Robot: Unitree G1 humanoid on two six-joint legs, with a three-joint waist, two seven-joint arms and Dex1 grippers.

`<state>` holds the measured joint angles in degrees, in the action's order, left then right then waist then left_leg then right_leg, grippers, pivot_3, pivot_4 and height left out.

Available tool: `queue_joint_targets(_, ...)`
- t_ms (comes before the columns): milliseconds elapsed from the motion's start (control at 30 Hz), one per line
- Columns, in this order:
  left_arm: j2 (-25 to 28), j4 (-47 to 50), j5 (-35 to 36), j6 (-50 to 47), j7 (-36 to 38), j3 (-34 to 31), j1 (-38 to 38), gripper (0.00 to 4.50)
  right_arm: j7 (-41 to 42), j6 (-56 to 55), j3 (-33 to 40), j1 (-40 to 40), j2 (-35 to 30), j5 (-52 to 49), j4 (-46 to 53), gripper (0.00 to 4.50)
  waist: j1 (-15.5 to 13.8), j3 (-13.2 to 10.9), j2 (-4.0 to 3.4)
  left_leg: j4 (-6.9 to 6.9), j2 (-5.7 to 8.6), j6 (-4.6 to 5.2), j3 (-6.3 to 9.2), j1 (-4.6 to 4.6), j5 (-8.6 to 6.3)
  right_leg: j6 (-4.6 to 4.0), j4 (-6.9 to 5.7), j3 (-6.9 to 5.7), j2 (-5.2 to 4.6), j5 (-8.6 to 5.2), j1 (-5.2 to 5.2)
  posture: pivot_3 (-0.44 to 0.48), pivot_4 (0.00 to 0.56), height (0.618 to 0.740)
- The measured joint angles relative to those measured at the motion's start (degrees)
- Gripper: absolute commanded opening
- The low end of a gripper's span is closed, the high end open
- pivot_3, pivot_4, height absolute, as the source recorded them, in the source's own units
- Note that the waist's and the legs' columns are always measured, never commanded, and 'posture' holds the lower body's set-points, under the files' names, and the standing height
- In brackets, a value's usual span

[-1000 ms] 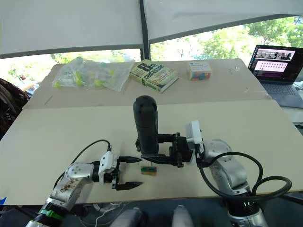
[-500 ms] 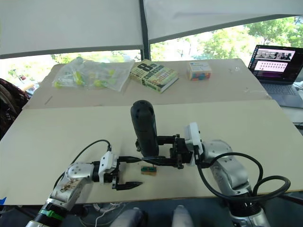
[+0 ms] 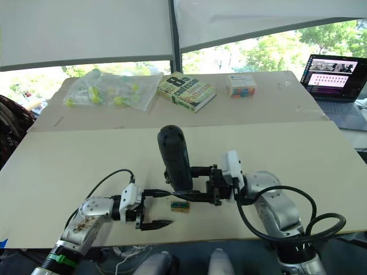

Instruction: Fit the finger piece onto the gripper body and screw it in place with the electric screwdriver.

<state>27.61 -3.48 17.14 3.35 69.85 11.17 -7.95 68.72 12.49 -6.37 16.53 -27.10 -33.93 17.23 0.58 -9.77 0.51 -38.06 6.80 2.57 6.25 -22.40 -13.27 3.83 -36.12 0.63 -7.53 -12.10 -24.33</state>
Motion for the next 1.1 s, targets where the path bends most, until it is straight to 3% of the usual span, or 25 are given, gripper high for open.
queue_joint_targets(1100, 0.0, 0.3, 0.3, -0.1, -0.4, 0.0, 0.5, 4.50, 0.4, -1.1, -0.9, -0.2, 1.1, 1.5, -0.6, 1.91, 0.0, 0.0, 0.00, 0.02, -0.02, 0.00, 0.00, 0.05, 0.00, 0.00, 0.02, 0.00, 0.01, 0.00, 0.05, 0.000, 0.150, 0.740)
